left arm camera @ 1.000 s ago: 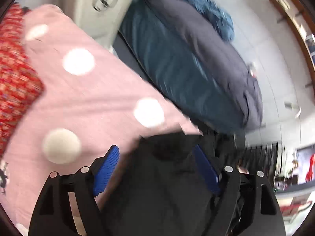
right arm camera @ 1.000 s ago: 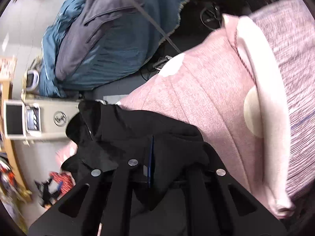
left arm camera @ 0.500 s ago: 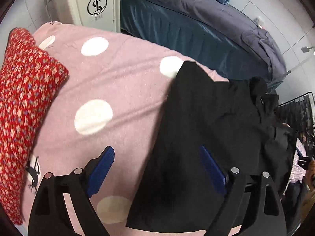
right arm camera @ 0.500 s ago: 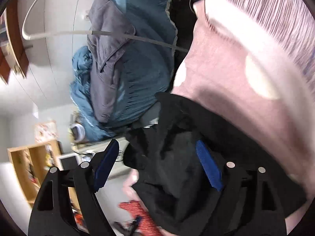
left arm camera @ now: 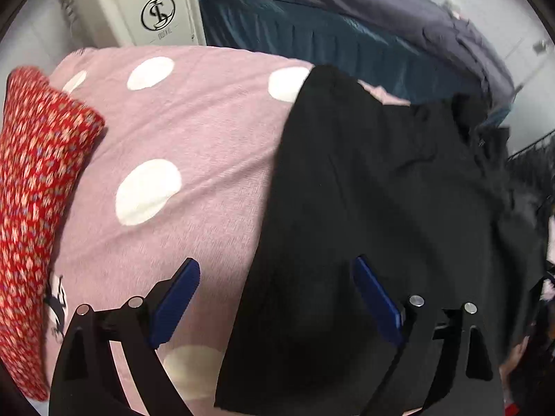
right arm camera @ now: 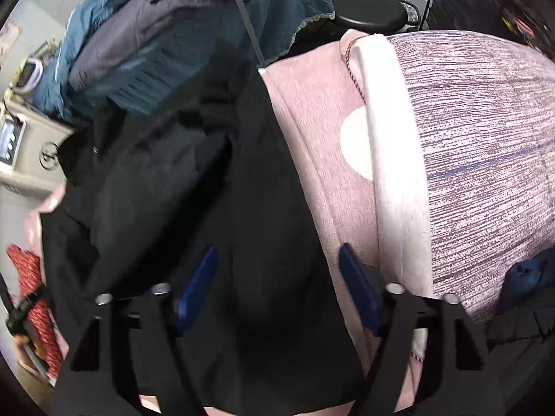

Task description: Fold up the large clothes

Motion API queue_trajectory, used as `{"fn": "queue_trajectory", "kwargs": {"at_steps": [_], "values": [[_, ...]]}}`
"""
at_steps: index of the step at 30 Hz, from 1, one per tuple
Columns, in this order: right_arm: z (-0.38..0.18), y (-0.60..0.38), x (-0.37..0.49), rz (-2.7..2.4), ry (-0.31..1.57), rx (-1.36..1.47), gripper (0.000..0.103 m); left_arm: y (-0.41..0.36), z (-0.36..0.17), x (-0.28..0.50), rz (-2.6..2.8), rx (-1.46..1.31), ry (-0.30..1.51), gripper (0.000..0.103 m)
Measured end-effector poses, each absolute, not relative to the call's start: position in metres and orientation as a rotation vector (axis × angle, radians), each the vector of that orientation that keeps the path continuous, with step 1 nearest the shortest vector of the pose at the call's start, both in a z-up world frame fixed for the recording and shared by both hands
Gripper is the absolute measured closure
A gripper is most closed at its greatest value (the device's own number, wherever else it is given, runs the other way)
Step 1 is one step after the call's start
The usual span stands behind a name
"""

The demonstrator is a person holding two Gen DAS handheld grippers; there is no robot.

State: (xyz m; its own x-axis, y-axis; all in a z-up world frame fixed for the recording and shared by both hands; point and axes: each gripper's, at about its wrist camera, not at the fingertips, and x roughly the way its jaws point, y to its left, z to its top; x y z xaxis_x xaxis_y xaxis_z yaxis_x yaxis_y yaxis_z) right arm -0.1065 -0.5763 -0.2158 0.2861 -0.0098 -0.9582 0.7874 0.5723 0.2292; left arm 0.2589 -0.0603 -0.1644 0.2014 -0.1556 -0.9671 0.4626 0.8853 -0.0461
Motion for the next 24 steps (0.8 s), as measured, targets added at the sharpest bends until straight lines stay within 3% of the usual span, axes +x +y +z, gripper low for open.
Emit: {"fn": "queue_trajectory", "kwargs": {"at_steps": [2,7,11,12,13,14,15,20,24], "values": [[-0.219,-0.576,-0.103,-0.620,1.175,0.788,0.044,-0.071,-0.173,0.261,-0.430,0.299,1.301,0.018],[-0.199,-0.571,-0.074,-0.618,1.145,0.620,0.045,-0.107,-0.181,0.260,-0.495,0.394,1.284,0.048],[-0.216,-0.582,-0.041,-0.662,1.288,0.487,0.045,-0.131,-0.191,0.263,-0.507,0.502,1.288,0.069],[-0.221,-0.586,-0.038,-0.677,1.303,0.484,0.049,-0.133,-0.192,0.265,-0.508,0.509,1.286,0.082],[-0.224,-0.589,-0.039,-0.671,1.299,0.507,0.078,-0.133,-0.192,0.267,-0.508,0.507,1.282,0.089],[-0.229,-0.594,-0.039,-0.643,1.300,0.565,0.093,-0.131,-0.188,0.269,-0.511,0.489,1.271,0.092],[-0.231,-0.596,-0.038,-0.636,1.313,0.590,0.097,-0.128,-0.181,0.272,-0.514,0.459,1.244,0.097],[-0.200,-0.619,-0.056,-0.753,1.150,0.593,0.099,-0.094,-0.152,0.299,-0.441,0.218,1.181,0.098],[-0.221,-0.642,-0.067,-0.790,1.145,0.806,0.099,-0.071,-0.188,0.326,-0.321,0.036,1.330,0.096]]}}
